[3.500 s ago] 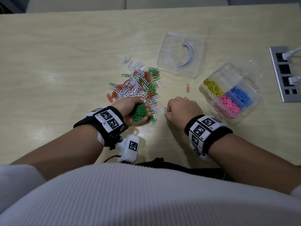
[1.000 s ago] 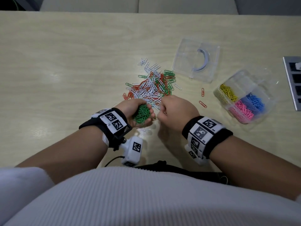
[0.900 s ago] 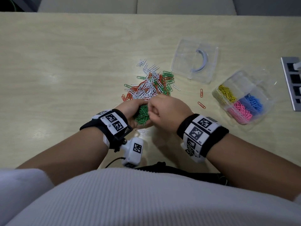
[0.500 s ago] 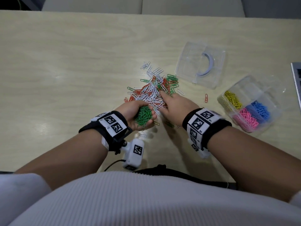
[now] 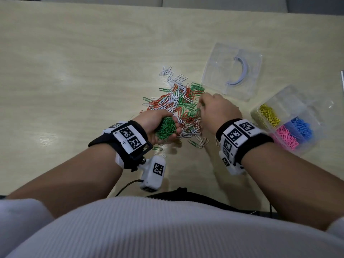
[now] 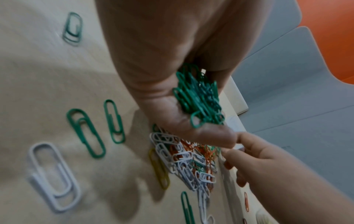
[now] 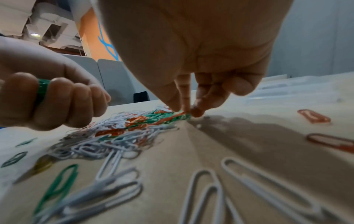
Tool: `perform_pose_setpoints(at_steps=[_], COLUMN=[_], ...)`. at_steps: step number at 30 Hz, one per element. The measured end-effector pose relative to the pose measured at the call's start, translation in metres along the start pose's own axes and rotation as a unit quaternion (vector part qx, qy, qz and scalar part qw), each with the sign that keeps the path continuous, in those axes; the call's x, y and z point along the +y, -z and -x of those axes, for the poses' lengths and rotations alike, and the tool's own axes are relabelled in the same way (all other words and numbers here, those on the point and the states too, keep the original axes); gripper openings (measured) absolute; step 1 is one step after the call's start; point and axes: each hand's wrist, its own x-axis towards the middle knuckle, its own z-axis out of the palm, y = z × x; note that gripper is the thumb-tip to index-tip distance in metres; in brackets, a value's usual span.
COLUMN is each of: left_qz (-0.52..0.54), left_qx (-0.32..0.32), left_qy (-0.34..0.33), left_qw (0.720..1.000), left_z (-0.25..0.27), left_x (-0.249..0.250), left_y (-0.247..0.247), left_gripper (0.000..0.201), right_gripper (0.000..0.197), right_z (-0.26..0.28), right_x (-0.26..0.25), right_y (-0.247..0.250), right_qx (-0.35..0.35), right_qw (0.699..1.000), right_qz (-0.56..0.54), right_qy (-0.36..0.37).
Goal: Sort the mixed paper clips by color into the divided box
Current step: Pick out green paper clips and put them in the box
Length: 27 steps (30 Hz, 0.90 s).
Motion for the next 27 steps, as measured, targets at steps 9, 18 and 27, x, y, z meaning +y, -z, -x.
perform_pose_setpoints(at_steps=[9, 18, 27], left_qz=[-0.011, -0.004, -0.011], left_qx=[0.005, 0.001, 0.006], left_qy=[-0.002, -0.007, 0.003], left_qw=[1.000, 1.000, 1.000], left_z=[-0.002, -0.004, -0.004], left_x=[0.001, 0.000, 0.000], left_y=[-0.003, -0.001, 0.000], left_gripper=[0.029, 0.028, 0.029], right_gripper=[0.043, 0.027, 0.017], right_z=[-0.004, -0.010, -0.015], right_x=[-0.011, -0.003, -0.011], right_y=[0.004, -0.002, -0.006], right_qx=[0.003, 0.041, -0.028], right_qw=[0.997, 0.997, 0.996], right_qz=[-0.006, -0.046, 0.003], right_qy=[0.082, 0.046, 0.085])
